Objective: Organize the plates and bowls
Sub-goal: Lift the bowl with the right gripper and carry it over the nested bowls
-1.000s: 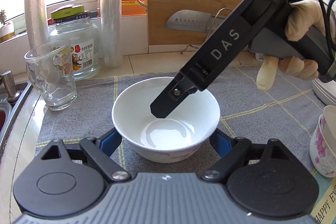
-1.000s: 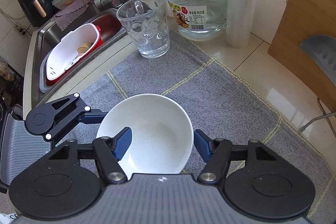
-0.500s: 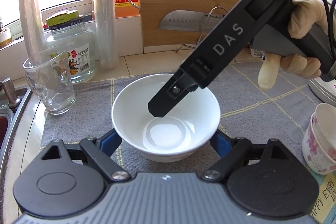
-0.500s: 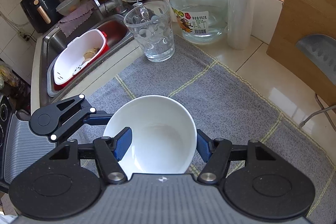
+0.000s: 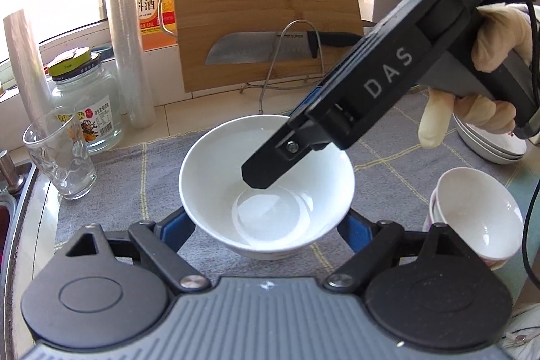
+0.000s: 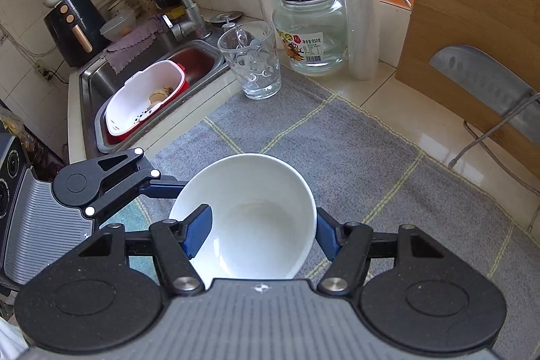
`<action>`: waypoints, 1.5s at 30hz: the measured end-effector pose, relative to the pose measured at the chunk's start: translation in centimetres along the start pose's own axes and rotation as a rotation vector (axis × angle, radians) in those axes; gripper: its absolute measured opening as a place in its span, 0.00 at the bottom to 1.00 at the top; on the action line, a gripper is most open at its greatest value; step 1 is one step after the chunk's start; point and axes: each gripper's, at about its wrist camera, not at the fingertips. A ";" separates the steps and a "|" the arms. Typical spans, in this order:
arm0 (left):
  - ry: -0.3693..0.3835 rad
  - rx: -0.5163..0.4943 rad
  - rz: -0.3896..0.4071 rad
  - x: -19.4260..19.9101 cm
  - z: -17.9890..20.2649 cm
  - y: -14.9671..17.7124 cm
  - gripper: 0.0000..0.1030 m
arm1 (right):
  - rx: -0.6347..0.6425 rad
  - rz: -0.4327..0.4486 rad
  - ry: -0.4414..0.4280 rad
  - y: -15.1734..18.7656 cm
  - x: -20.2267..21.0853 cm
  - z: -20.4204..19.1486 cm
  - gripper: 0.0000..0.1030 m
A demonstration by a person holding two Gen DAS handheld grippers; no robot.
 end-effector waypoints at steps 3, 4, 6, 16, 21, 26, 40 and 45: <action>0.001 -0.004 -0.001 0.6 1.5 0.0 0.87 | 0.009 0.015 0.010 1.1 1.3 -0.3 0.68; 0.001 -0.006 -0.002 0.8 2.1 0.0 0.87 | 0.015 0.018 0.014 1.5 1.8 -0.4 0.69; -0.003 -0.009 -0.001 1.2 3.2 0.1 0.87 | 0.024 0.025 0.019 2.3 2.7 -0.5 0.69; -0.003 -0.024 0.001 3.8 7.5 0.5 0.87 | 0.031 0.053 0.012 6.2 7.1 -0.8 0.69; 0.002 -0.035 0.009 4.7 9.6 0.5 0.87 | 0.028 0.072 0.016 8.2 9.0 -0.8 0.69; 0.012 -0.044 0.016 5.2 11.5 0.5 0.87 | 0.023 0.085 0.028 9.9 10.6 -0.7 0.69; 0.067 -0.092 -0.007 4.4 15.3 0.9 0.87 | -0.050 0.092 0.058 14.4 12.2 0.8 0.69; 0.083 -0.097 -0.027 3.6 15.7 1.2 0.87 | -0.081 0.090 0.062 15.5 11.9 1.6 0.69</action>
Point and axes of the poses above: each gripper's, at about its wrist camera, not at the fingertips, and x roughly against the way its jaws point, z to its right, y to its underside, and after that the axes turned 2 degrees about -z, right-handed
